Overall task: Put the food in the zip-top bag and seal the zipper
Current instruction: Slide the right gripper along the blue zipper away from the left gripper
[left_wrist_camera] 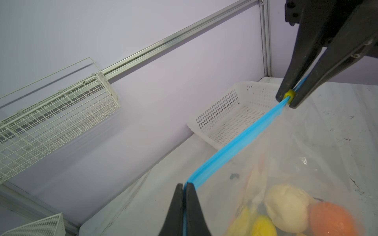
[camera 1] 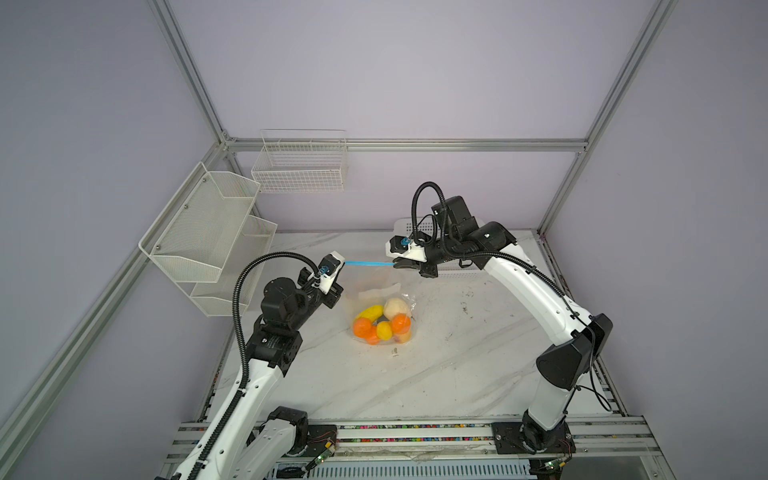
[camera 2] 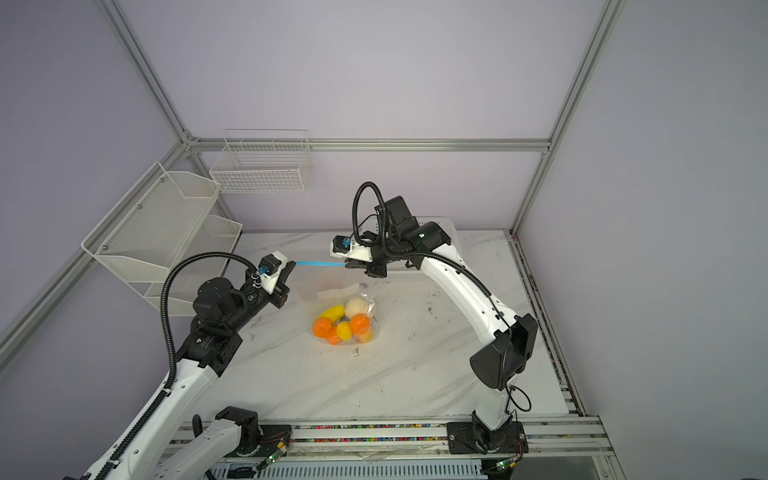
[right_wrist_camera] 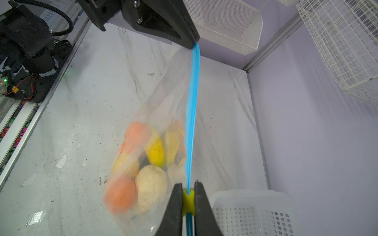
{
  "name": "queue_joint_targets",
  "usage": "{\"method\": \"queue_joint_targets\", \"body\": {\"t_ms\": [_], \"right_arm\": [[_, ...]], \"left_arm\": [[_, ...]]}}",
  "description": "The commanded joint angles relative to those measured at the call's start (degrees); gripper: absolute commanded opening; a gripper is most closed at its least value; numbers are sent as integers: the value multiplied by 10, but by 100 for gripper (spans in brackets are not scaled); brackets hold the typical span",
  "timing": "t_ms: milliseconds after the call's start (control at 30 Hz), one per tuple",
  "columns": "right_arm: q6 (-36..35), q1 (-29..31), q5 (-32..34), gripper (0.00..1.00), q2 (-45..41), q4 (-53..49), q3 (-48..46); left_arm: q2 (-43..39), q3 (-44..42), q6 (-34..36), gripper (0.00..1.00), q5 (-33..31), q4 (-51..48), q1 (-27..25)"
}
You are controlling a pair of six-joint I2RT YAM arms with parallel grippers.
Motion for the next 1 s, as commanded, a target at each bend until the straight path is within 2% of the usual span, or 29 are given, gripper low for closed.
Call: {"method": "queue_joint_targets", "body": {"t_ms": [0, 967], "right_arm": [[-2, -16, 6, 9, -24, -20, -10], [1, -50, 21, 9, -62, -14, -47]], "left_arm": [[-10, -7, 3, 0, -66, 10, 21], [-16, -10, -10, 0, -86, 3, 23]]}}
